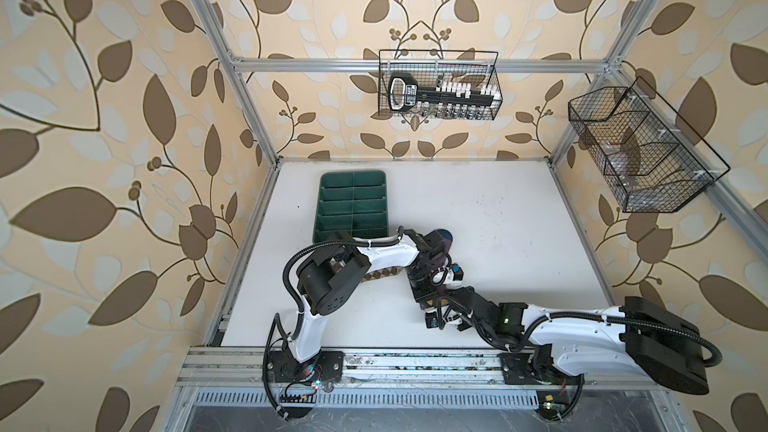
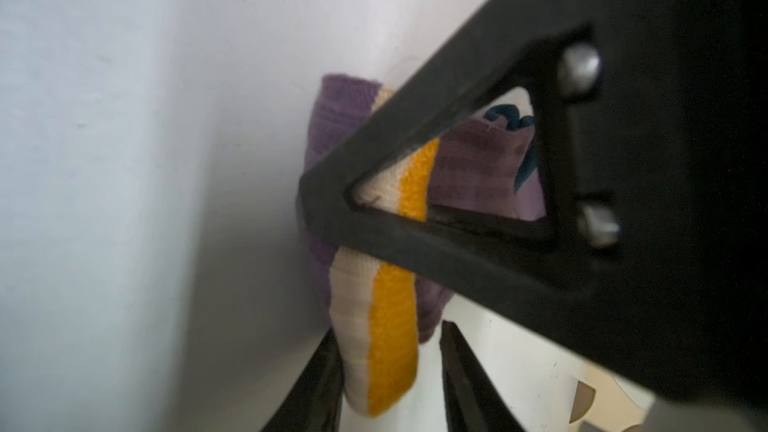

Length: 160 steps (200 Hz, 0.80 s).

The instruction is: Roll the socks

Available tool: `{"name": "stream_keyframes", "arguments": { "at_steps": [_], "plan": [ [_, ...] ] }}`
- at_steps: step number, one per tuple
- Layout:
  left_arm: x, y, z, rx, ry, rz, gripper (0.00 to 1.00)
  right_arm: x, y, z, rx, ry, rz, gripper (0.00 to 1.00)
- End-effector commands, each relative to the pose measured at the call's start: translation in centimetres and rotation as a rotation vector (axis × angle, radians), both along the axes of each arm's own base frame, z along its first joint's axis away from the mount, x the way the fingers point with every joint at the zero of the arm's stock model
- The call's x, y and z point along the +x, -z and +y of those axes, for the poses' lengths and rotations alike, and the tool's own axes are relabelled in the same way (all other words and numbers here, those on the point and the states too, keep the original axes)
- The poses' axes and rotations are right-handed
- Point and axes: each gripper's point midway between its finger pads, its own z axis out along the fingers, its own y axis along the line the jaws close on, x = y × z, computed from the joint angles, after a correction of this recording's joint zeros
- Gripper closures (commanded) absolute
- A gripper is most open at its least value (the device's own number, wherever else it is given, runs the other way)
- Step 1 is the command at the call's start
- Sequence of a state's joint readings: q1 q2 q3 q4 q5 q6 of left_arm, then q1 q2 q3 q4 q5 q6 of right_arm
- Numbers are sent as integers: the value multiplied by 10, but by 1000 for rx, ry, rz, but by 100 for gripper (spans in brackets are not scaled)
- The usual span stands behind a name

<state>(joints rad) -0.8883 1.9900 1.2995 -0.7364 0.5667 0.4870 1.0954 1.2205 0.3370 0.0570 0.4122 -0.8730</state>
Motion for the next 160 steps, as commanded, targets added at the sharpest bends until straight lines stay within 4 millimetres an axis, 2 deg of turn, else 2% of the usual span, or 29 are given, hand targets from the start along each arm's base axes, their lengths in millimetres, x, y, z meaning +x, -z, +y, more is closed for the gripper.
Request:
{"name": "stream_keyframes", "arguments": {
  "at_steps": [1, 17, 39, 49, 75, 103, 119, 133, 146, 160],
  "plan": [
    [-10, 19, 19, 105, -7, 45, 100, -1, -4, 15, 38, -42, 27, 68],
    [-6, 17, 18, 104, -15, 27, 100, -9, 2, 18, 29, -71, 80, 77],
    [3, 13, 17, 101, -42, -28, 100, -21, 7, 20, 1, -103, 128, 100],
    [8, 11, 18, 97, -50, -63, 100, -25, 8, 18, -12, -104, 145, 100],
    [23, -2, 17, 76, -105, -169, 84, -33, 5, 14, -8, -81, 198, 100],
    [42, -29, 22, 41, -168, -313, 67, -34, -3, 6, 16, -14, 270, 100],
    [56, -57, 27, 9, -230, -426, 64, -34, -5, 2, 22, 5, 316, 100],
    [73, -84, 41, -5, -308, -564, 63, -37, -7, 3, 35, 8, 356, 100],
    [89, -113, 61, -14, -413, -717, 62, -41, -8, 4, 45, 16, 422, 100],
    [104, -159, 95, -40, -567, -914, 60, -44, -5, 4, 38, 29, 471, 100]
  ]
}}
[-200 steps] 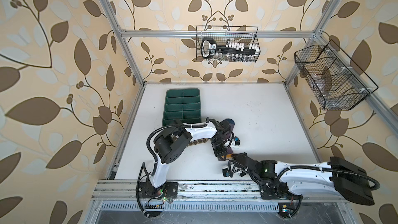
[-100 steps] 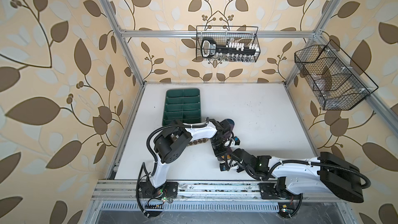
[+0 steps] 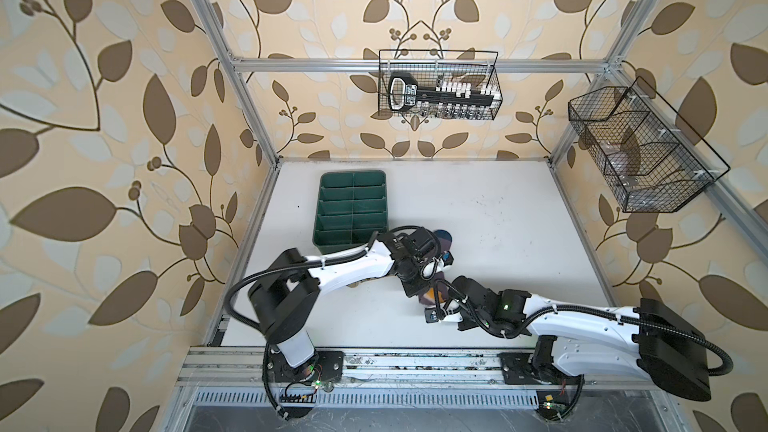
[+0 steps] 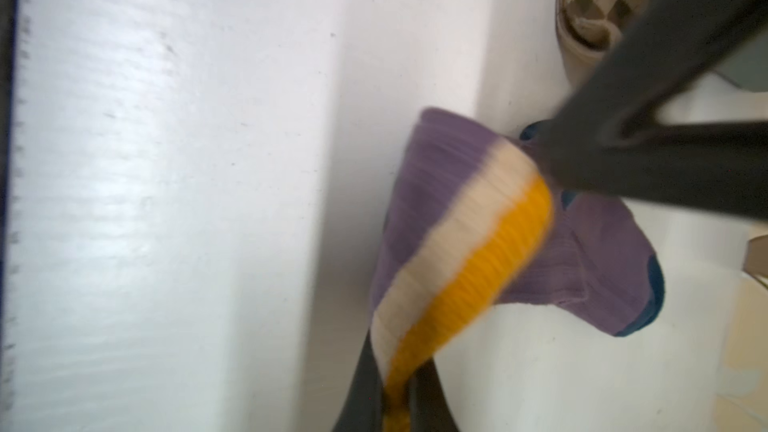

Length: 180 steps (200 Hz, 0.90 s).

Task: Roll the socks
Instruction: 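Open the left gripper and draw it back from the cuff, then grasp the folded cuff again with the left gripper beside the right gripper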

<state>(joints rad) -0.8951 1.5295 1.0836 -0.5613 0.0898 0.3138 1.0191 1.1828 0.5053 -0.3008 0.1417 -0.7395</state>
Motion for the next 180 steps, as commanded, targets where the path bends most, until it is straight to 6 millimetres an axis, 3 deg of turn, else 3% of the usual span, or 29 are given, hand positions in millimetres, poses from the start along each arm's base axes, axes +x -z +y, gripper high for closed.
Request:
{"name": "stream_keyframes", "arguments": {
  "at_steps": [1, 19, 34, 46, 57, 76, 90, 113, 180],
  "plan": [
    [46, -79, 52, -51, -283, -385, 60, -20, 5, 0, -7, -2, 160, 100],
    [45, -128, 94, -100, -400, -572, 54, -23, 9, -1, -28, -5, 197, 100],
    [30, -165, 122, -187, -436, -665, 51, -24, 8, 2, -25, -8, 219, 100],
    [11, -185, 131, -266, -399, -678, 50, -26, 5, 6, -13, -11, 252, 100],
    [-11, -192, 127, -328, -280, -655, 50, -28, 2, 10, 0, -14, 295, 100],
    [-55, -179, 113, -343, 21, -583, 51, -33, 1, 14, -6, -13, 394, 100],
    [-73, -163, 110, -298, 152, -542, 51, -37, 2, 14, -42, -10, 482, 100],
    [-73, -142, 107, -200, 219, -542, 47, -36, 12, 14, -110, 28, 605, 100],
    [-82, -70, 66, 128, 445, -774, 42, -20, 34, 29, -155, 124, 770, 100]
  ]
}}
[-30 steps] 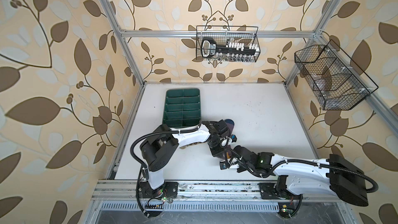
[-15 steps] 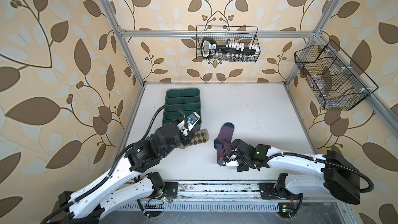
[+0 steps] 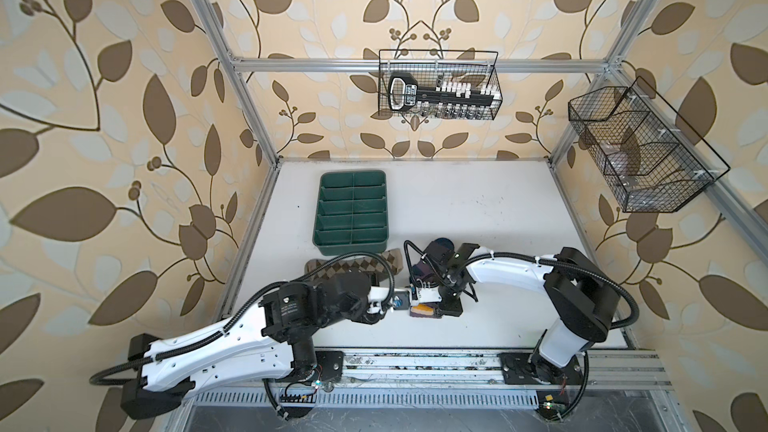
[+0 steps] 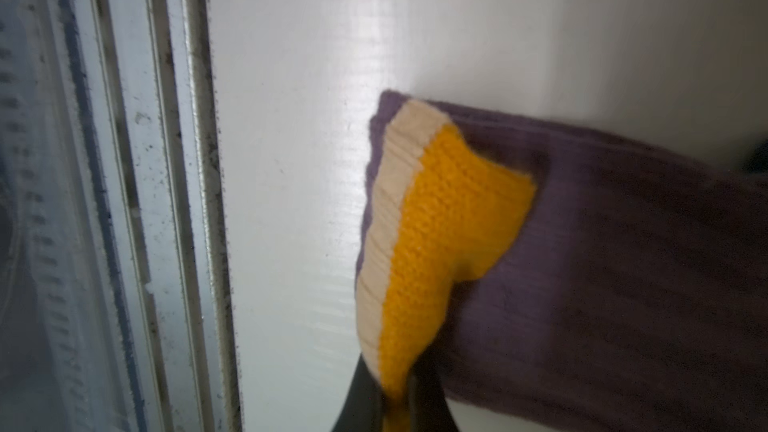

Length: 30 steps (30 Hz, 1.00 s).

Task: Roll the socks
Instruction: 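Grasp the folded cuff again with the left gripper beside the right gripper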

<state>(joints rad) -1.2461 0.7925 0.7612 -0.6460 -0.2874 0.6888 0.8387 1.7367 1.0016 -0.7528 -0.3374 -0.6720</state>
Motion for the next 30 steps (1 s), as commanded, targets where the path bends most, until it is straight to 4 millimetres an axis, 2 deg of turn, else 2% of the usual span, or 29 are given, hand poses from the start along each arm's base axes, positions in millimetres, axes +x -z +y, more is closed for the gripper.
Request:
{"name": "stream_keyframes", "arguments": {
  "at_steps": [1, 5, 9, 15, 18, 22, 26, 28, 30],
  "plan": [
    [10, 12, -7, 91, 0, -195, 42, -8, 11, -6, -39, 10, 80, 100],
    [-9, 41, -30, 105, 85, -178, 37, -5, 13, -6, -29, 26, 96, 100],
    [-17, 72, -52, 108, 113, -106, 35, -4, 15, -6, -31, 38, 109, 99],
    [-10, 98, -82, 110, 66, -86, 34, -3, 13, -1, -7, 50, 113, 98],
    [-7, 114, -92, 138, 60, -85, 34, -1, 11, 1, 4, 55, 107, 98],
    [7, 133, -98, 170, 5, -91, 35, -2, 10, 4, 23, 58, 111, 98],
    [29, 142, -96, 188, -95, -71, 42, -4, 9, 4, 28, 57, 113, 97],
    [42, 144, -95, 184, -154, -34, 53, -5, 6, 3, 39, 53, 103, 97],
    [46, 148, -94, 181, -168, -3, 61, -5, 5, 2, 46, 55, 93, 97]
  ]
}}
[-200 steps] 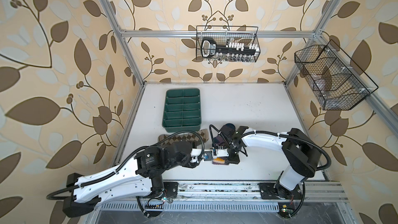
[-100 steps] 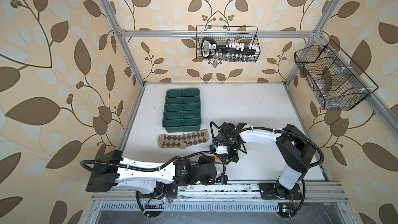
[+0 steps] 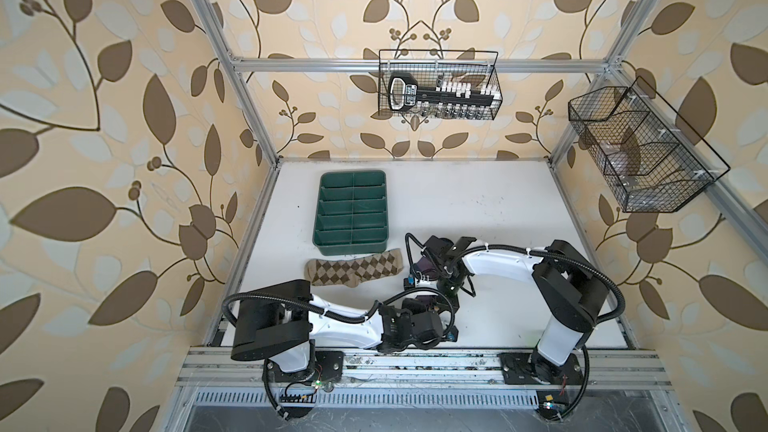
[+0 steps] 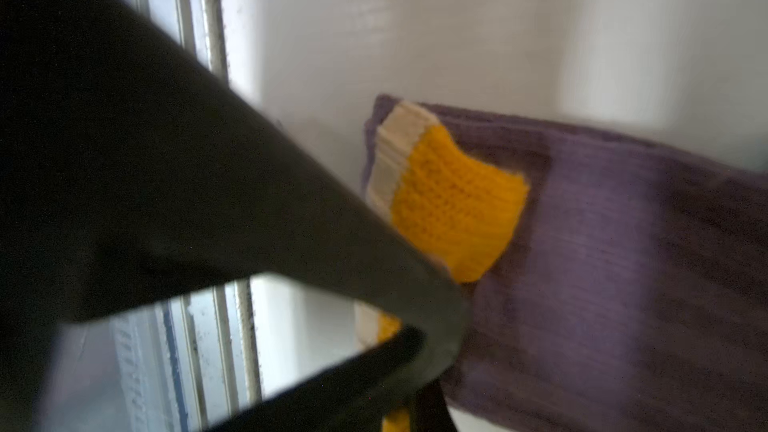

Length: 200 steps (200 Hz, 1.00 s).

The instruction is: Roll the socks

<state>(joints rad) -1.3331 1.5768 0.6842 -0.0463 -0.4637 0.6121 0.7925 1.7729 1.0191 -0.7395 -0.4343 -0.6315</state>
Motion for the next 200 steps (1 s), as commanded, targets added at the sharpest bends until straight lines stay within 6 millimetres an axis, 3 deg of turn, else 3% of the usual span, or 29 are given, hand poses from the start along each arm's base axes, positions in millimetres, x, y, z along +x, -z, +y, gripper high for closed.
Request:
{"name": "stream_keyframes", "arguments": {
  "at_steps": [1, 28, 50, 72, 110, 137, 145, 150, 160, 174, 184, 200],
  "plan": [
    [20, -8, -6, -70, -96, 17, 68, -10, 5, -6, 2, -27, 2, 96],
    [25, 1, -6, -46, -128, 58, 100, -8, 2, -7, 23, -22, -34, 91],
    [25, 5, -6, -21, -138, 130, 100, 15, -2, -12, 28, 13, -209, 77],
    [19, 5, -6, -30, -133, 270, 100, 44, -28, -26, 67, 74, -420, 65],
    [7, 0, -11, -58, -121, 595, 100, 104, -107, -74, 150, 340, -824, 57],
    [10, 6, -15, -17, -176, 813, 100, 142, -190, -128, 268, 711, -1125, 48],
    [12, 6, -19, -15, -185, 880, 100, 147, -218, -149, 309, 859, -1196, 39],
    [12, 8, -19, -7, -197, 923, 100, 148, -233, -161, 332, 948, -1232, 32],
    [13, 8, -22, -8, -218, 1005, 100, 145, -261, -179, 392, 1079, -1277, 30],
    [14, 11, -24, -4, -249, 1107, 100, 131, -278, -173, 456, 1005, -1269, 32],
    [13, 14, -25, 5, -262, 1164, 100, 112, -272, -147, 507, 795, -1206, 34],
    [16, 20, -27, 13, -288, 1214, 100, 69, -236, -106, 543, 416, -1059, 43]
  ]
}}
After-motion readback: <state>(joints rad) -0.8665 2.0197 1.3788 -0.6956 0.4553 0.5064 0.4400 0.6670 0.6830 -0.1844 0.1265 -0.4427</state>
